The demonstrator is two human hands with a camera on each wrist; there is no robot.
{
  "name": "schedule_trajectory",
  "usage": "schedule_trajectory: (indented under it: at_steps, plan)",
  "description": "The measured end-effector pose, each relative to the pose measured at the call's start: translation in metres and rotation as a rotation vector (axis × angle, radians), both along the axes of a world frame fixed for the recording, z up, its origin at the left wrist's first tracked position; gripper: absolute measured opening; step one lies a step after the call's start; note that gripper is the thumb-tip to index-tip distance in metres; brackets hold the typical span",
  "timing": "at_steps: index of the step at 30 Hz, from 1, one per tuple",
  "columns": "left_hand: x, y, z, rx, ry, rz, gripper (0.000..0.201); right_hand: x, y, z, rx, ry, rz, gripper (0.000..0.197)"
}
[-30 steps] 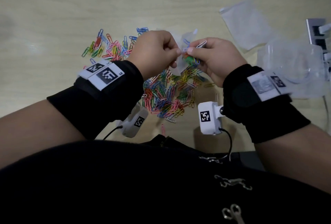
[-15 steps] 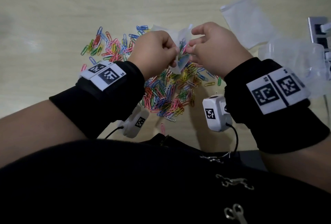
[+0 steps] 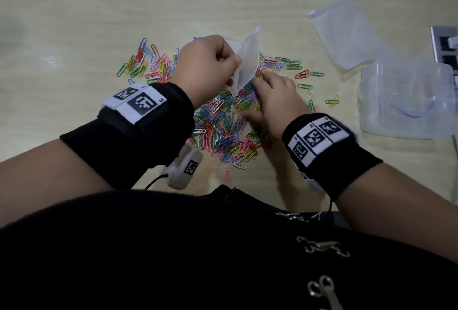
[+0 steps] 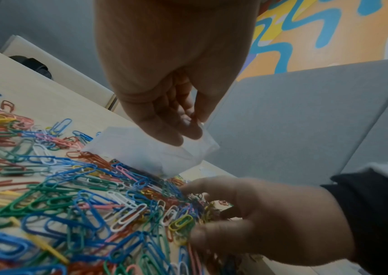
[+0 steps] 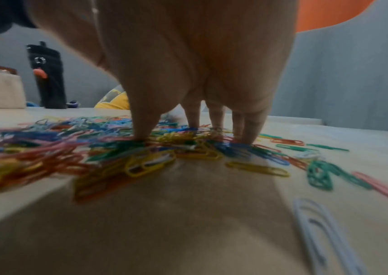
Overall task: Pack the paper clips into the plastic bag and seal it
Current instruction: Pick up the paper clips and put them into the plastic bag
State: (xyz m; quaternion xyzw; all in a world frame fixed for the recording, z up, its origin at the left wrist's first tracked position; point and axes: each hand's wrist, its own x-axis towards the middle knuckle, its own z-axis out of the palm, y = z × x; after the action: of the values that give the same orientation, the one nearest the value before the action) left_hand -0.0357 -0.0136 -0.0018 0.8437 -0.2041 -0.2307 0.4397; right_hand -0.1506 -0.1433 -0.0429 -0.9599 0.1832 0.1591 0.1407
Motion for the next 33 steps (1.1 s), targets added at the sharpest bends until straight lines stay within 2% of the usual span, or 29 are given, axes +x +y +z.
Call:
schedule_trajectory:
  at_steps: [3, 5, 9, 13, 16, 19, 23, 25, 27, 31, 33]
  plan:
    - [0.000, 0.000, 0.000, 0.017, 0.007, -0.028, 0.015, -0.004, 0.001, -0.002, -0.026, -0.145, -0.015, 0.041]
    - [0.000, 0.000, -0.001, 0.021, 0.008, -0.045, 0.016, -0.005, -0.002, -0.002, -0.030, -0.167, -0.036, 0.025]
    - [-0.001, -0.003, -0.002, 0.026, 0.011, -0.060, 0.015, -0.004, -0.013, 0.002, 0.030, -0.183, -0.097, 0.021]
    - [-0.001, -0.005, -0.003, 0.038, 0.008, -0.069, 0.016, -0.001, -0.027, 0.012, 0.127, -0.239, -0.316, 0.018]
    - [-0.001, -0.006, -0.005, 0.031, 0.029, -0.068, 0.018, 0.001, -0.036, 0.020, 0.337, -0.327, -0.550, 0.011]
    - [-0.002, -0.008, -0.007, 0.021, 0.051, -0.080, 0.019, 0.005, -0.034, 0.040, 0.666, -0.450, -0.717, 0.011]
    - [-0.004, -0.010, -0.007, 0.014, 0.052, -0.091, 0.018, 0.012, -0.020, 0.063, 1.061, -0.547, -0.797, 0.016]
    - [-0.006, -0.011, -0.004, 0.010, 0.044, -0.104, 0.019, 0.016, -0.013, 0.066, 1.160, -0.513, -0.811, 0.014]
    - [-0.008, -0.011, -0.001, 0.011, 0.039, -0.123, 0.018, 0.018, -0.008, 0.062, 1.068, -0.443, -0.790, 0.014]
    - [-0.010, -0.009, -0.001, 0.016, 0.032, -0.133, 0.018, 0.024, -0.006, 0.049, 0.676, -0.366, -0.702, 0.011]
    - [-0.011, -0.009, -0.002, 0.011, 0.051, -0.124, 0.018, 0.029, -0.002, 0.052, 0.665, -0.349, -0.718, 0.009]
